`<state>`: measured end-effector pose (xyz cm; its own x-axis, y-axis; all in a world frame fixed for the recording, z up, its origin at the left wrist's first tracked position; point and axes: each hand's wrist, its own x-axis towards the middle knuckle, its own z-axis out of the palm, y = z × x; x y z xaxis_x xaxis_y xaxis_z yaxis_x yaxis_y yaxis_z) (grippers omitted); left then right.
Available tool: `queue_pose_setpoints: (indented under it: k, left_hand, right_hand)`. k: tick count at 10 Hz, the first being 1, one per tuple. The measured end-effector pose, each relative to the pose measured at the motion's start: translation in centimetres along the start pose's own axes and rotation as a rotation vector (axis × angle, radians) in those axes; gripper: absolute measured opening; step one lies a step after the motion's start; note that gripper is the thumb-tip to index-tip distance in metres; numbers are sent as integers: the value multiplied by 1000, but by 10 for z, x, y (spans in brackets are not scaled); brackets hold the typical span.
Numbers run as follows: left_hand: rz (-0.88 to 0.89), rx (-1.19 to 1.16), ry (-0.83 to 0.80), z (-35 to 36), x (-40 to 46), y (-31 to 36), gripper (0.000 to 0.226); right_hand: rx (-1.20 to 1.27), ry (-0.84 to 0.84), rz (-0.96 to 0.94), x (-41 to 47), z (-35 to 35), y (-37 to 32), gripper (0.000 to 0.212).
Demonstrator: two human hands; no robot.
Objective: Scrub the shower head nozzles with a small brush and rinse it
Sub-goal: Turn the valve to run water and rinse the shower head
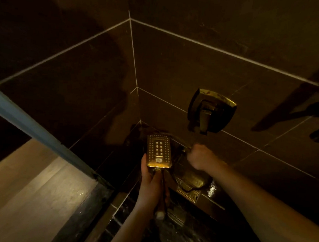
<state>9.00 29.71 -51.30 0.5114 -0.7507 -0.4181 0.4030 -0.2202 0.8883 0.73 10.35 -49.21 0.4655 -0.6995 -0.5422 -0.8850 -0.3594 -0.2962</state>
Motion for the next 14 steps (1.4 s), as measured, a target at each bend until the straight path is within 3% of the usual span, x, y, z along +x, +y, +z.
queue_pose_setpoints:
  k: [1,5,8,10,12,14]
  left_hand:
    - [-7,38,-48,12,13,-6,63]
    - [-33,99,-126,48,41,-15,64]
    - [-58,131,-109,55,63,-8,69]
    - [-40,108,-128,54,75,-8,74]
    - [-17,163,-75,56,77,-11,76]
    - [7,74,-72,52,73,-13,71]
  right_hand:
    - [24,-61,-71,-11,6,-13,35]
    - [181,82,11,-7,-11,-15,31]
    - [131,48,-65,-6,-30,-30,27]
    - [71,-80,-108,-17,-27,-28,17]
    - [72,-46,-152,-35,-11,-13,28]
    - [125,9,-75,-45,-15,12,24]
